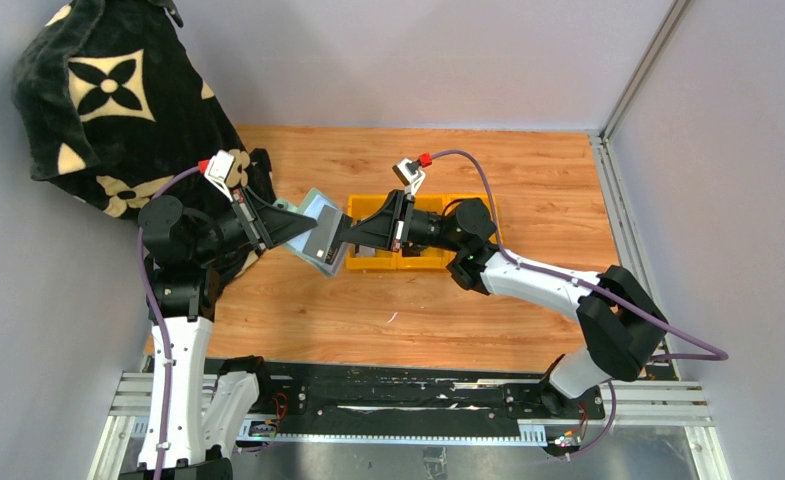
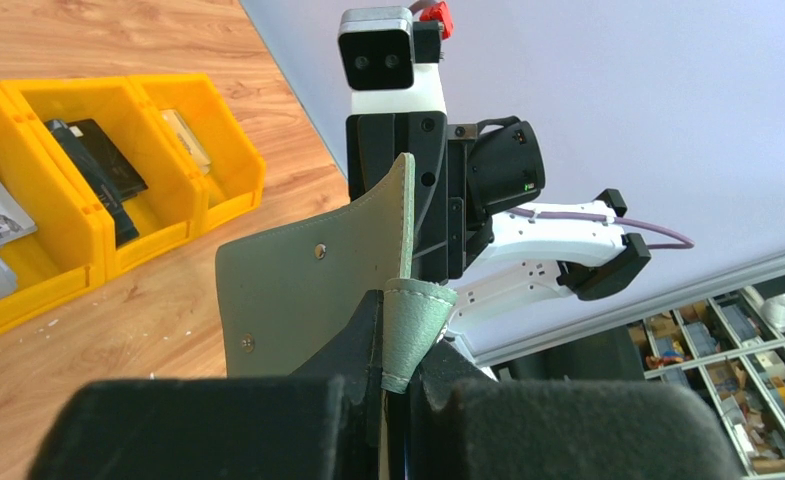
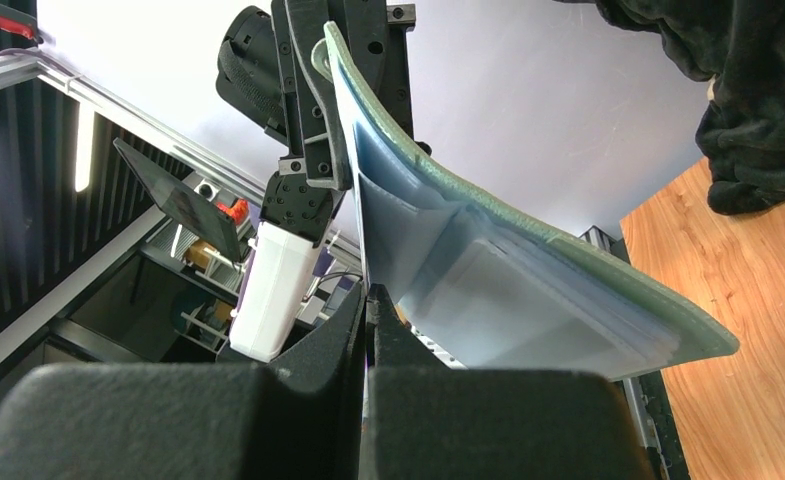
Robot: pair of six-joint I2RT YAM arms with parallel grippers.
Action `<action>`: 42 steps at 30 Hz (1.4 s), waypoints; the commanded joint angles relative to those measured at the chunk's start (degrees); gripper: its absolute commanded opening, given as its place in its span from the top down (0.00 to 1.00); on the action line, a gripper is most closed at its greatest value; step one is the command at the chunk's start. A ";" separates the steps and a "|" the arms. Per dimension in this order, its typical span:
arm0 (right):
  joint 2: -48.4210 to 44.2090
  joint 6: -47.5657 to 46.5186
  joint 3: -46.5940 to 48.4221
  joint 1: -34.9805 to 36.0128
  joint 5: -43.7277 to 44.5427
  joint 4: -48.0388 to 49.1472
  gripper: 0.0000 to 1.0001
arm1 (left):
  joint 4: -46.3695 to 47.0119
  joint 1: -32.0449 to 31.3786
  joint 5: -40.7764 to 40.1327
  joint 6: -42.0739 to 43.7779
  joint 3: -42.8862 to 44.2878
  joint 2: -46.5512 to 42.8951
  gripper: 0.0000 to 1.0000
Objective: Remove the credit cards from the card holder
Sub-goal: Remove the credit card from the card holder, then place the credit card in the storage box.
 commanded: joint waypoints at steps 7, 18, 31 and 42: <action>-2.35 0.38 -2.89 -1.27 1.81 4.12 1.00 | -0.25 0.31 -2.47 1.38 3.66 -0.07 1.00; -6.63 -0.98 -6.78 -5.58 -0.65 0.00 1.00 | -18.04 0.31 -7.09 21.86 12.43 1.72 1.00; -17.27 -28.96 -3.25 -18.17 -0.63 -47.40 1.00 | -34.80 0.30 -6.36 37.69 15.21 7.64 1.00; -8.66 -52.33 7.88 -24.81 15.41 -76.32 1.00 | -34.77 0.31 -3.58 37.97 14.19 8.19 1.00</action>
